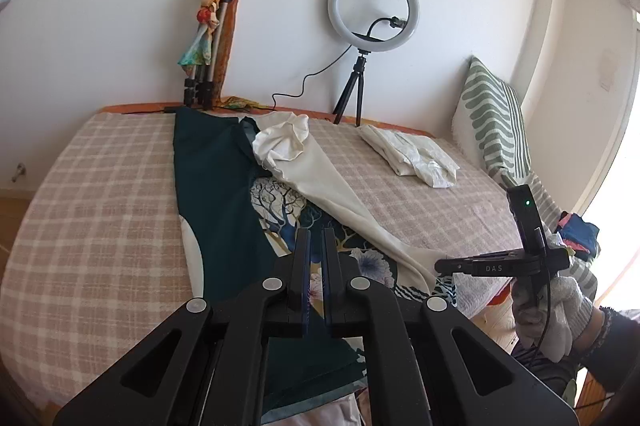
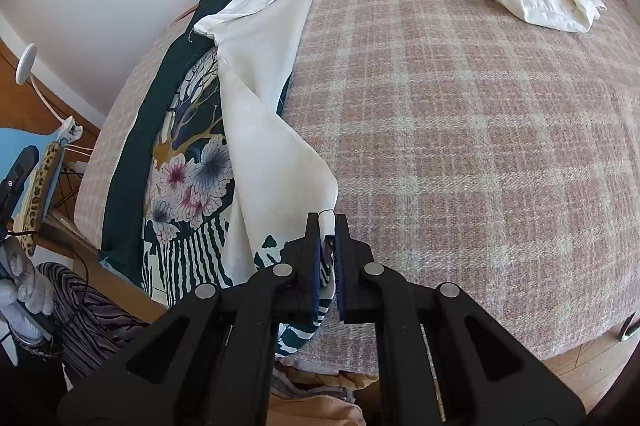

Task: Fold small clothes

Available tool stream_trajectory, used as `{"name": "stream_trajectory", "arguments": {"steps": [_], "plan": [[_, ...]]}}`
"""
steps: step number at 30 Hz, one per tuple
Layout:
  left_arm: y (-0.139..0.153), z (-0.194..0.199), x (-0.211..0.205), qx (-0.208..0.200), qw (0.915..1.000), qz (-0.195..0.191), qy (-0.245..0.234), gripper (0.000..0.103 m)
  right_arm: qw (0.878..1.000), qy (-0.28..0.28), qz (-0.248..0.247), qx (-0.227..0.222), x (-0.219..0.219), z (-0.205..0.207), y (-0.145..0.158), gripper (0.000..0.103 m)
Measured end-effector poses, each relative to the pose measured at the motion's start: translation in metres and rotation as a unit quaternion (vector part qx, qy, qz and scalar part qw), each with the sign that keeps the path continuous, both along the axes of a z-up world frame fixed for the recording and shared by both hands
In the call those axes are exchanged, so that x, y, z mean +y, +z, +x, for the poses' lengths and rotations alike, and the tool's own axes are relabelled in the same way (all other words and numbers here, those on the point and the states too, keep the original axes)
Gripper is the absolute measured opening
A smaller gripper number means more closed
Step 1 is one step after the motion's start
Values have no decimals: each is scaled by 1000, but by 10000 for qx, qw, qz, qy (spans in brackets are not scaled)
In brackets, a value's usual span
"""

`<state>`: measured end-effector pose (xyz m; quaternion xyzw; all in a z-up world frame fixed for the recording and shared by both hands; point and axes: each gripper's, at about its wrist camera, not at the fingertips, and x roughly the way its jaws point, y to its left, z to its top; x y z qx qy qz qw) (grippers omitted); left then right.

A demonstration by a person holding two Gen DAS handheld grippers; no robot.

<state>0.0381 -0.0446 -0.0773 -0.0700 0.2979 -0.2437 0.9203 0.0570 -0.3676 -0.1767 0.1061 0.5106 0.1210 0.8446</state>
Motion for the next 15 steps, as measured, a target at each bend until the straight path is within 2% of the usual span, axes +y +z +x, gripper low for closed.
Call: {"name": "stream_trajectory", "arguments": {"steps": [4,9,11,13,15], "plan": [[-2,0,6,5,10000,0,89,3,9988,159,236,-391,17,-18,27,7],[-6,2,13,40,9998,-9,199,3,9919,968,198,-799,77,-44,55,7],[-8,3,15,50,9997,-11,223,3,9870,1416,36,-764,107,-50,52,7],[-9,4,16,58,9997,4,236,3,9812,1762,-417,-671,134,-54,38,7],[-10,5,17,76,9997,28,243,3,9758,2091,-513,-379,150,-54,20,11]]}}
